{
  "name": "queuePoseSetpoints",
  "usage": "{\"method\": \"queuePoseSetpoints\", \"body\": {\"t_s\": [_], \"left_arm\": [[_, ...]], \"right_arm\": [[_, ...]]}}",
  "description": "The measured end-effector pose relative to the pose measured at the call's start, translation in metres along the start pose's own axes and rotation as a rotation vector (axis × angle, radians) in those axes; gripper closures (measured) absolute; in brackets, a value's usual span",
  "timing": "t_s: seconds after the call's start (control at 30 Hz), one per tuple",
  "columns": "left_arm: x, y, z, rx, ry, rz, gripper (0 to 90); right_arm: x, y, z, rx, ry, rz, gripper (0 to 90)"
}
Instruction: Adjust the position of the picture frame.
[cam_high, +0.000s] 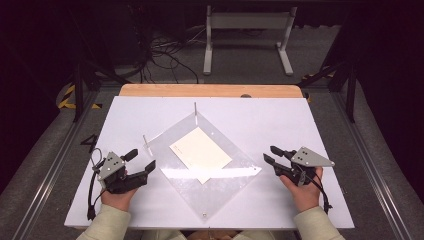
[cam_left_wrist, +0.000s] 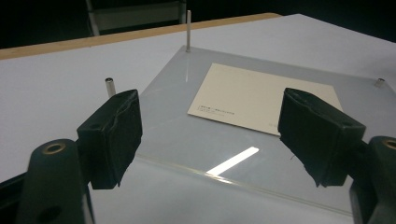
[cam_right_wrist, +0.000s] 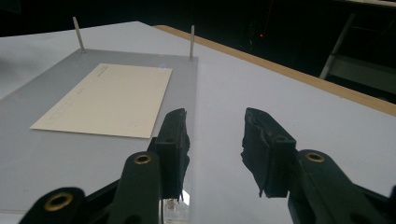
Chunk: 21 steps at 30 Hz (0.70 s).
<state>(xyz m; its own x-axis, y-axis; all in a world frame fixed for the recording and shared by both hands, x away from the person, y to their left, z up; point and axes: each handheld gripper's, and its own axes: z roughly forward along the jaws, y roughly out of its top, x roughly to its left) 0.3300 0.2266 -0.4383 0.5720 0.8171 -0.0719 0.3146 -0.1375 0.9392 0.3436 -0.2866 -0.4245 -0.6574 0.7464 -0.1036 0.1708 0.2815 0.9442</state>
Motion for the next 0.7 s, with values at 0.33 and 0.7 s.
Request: {"method": "queuePoseSetpoints", "body": {"t_s": [0.33, 0.7], "left_arm": [[0.006, 0.008, -0.001, 0.014, 0.016, -0.07, 24.7], [0.037, 0.023, 0.014, 0.105, 0.021, -0.166, 21.4]], "right_arm": [[0.001, -0.001, 0.003, 0.007, 0.032, 0.017, 56.5], [0.003, -0.004, 0.005, 0.05, 0.048, 0.038, 56.1]]}}
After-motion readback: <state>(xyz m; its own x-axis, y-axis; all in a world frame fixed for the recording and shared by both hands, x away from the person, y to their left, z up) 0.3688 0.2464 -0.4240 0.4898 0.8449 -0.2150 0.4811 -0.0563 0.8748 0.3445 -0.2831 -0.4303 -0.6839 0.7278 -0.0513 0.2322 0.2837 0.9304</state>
